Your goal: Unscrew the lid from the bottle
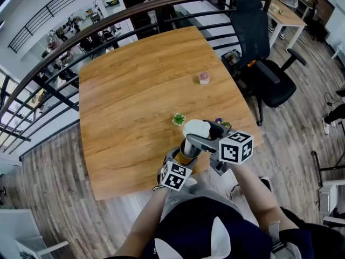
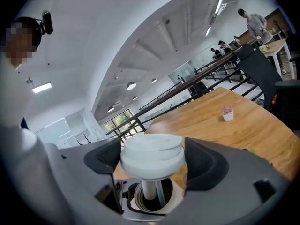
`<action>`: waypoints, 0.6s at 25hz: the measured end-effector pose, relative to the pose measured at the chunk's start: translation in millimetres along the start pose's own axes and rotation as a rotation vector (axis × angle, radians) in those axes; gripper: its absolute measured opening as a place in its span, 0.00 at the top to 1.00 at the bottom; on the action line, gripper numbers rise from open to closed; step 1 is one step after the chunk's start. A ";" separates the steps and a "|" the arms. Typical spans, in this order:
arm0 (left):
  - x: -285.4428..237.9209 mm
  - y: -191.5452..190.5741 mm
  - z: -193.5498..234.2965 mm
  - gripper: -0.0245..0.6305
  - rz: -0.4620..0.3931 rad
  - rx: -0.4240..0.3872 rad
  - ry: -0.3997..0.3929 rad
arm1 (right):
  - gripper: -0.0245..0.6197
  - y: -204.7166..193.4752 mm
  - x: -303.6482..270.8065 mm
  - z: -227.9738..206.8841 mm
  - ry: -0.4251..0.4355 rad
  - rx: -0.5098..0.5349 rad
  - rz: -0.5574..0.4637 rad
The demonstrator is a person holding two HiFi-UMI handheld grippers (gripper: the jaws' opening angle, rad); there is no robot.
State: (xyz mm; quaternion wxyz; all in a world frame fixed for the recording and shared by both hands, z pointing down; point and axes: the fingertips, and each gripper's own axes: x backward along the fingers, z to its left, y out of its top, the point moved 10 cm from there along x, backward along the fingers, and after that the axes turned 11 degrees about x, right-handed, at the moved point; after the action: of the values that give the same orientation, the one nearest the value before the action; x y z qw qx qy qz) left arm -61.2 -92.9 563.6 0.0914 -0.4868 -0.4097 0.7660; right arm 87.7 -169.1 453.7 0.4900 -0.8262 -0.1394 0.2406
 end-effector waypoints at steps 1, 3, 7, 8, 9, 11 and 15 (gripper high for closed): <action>0.4 0.0 0.1 0.46 0.001 0.001 -0.001 | 0.30 2.4 1.1 0.1 -0.004 -0.013 -0.010; 0.8 0.8 0.2 0.46 0.000 0.000 -0.003 | 0.30 7.2 3.3 0.3 -0.012 -0.040 -0.031; -1.1 -0.3 0.8 0.46 0.003 0.000 -0.005 | 0.30 13.8 7.6 -2.5 -0.050 -0.120 -0.081; -1.5 -0.8 1.0 0.46 0.004 0.000 -0.006 | 0.31 14.7 8.7 -3.9 -0.061 -0.147 -0.098; -1.7 -1.1 1.0 0.46 0.004 0.000 -0.007 | 0.31 15.6 10.1 -5.4 -0.070 -0.178 -0.117; -1.7 -0.9 1.1 0.46 0.005 -0.001 -0.008 | 0.31 18.0 12.8 -8.3 -0.078 -0.241 -0.154; -2.1 -0.3 1.9 0.46 0.005 -0.002 -0.009 | 0.31 27.6 18.6 -12.7 -0.094 -0.309 -0.217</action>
State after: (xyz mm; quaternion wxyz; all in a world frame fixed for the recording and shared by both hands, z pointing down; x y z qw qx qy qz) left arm -61.7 -94.8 565.6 0.0870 -0.4844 -0.4097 0.7681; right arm 110.1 -183.1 429.8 0.3735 -0.8596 -0.2856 0.2003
